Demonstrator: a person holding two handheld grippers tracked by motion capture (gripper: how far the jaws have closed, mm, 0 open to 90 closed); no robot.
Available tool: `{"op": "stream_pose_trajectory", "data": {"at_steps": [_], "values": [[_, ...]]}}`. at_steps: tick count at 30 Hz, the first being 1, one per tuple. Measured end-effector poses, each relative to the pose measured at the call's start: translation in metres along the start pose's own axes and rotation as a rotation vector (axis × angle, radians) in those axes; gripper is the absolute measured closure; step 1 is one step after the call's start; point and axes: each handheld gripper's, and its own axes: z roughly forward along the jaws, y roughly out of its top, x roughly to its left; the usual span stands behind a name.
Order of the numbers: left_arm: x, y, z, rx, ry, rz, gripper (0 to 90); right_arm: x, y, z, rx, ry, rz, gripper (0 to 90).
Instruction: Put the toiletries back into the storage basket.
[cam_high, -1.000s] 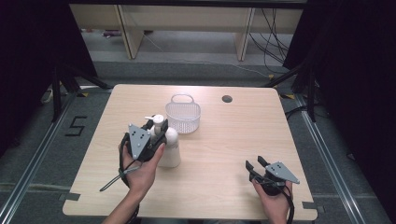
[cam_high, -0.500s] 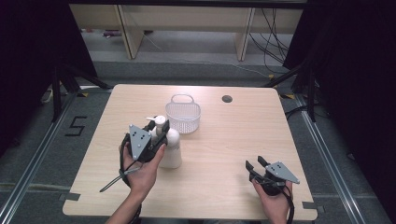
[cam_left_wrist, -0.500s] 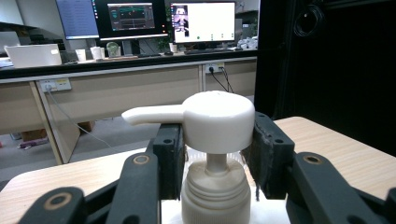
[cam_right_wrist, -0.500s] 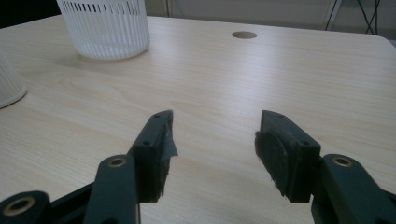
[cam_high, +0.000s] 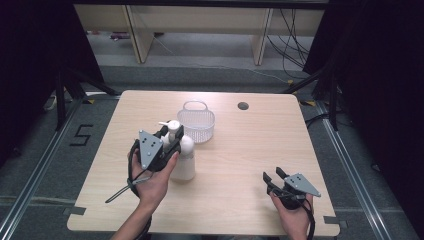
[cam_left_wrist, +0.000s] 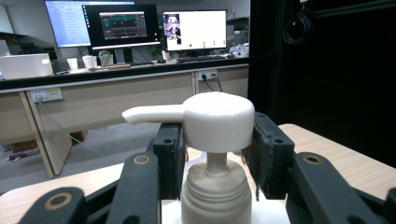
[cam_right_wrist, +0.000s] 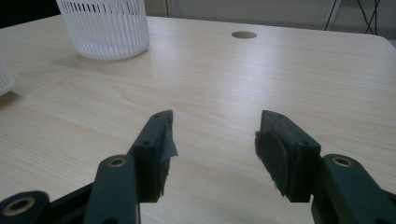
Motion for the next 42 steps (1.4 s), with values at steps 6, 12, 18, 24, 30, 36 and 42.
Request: {"op": "stream_pose_trajectory", "data": {"at_steps": [6, 12, 18, 24, 30, 36, 42], "values": [[0.001, 0.005, 0.002, -0.011, -0.011, -0.001, 59.2, 0.000, 0.000, 0.000, 0.000, 0.000, 0.001, 45.9], [0.001, 0.010, 0.005, -0.020, -0.015, 0.004, 59.2, 0.003, 0.000, -0.001, 0.010, 0.003, 0.040, 45.9], [0.002, 0.015, 0.008, -0.038, -0.019, -0.002, 59.2, 0.003, 0.000, -0.001, 0.009, 0.003, 0.040, 45.9], [0.002, 0.020, 0.011, -0.053, -0.022, -0.006, 59.2, 0.003, 0.000, -0.001, 0.008, 0.005, 0.041, 45.9], [0.002, 0.027, 0.014, -0.061, -0.024, -0.004, 59.2, 0.002, 0.000, -0.001, 0.014, 0.007, 0.043, 45.9], [0.003, 0.032, 0.018, -0.067, -0.027, -0.003, 59.2, 0.000, -0.001, 0.000, -0.007, 0.017, 0.019, 45.9], [0.003, 0.037, 0.021, -0.077, -0.031, -0.005, 59.2, -0.001, -0.001, 0.000, -0.010, 0.012, 0.010, 45.9]]}}
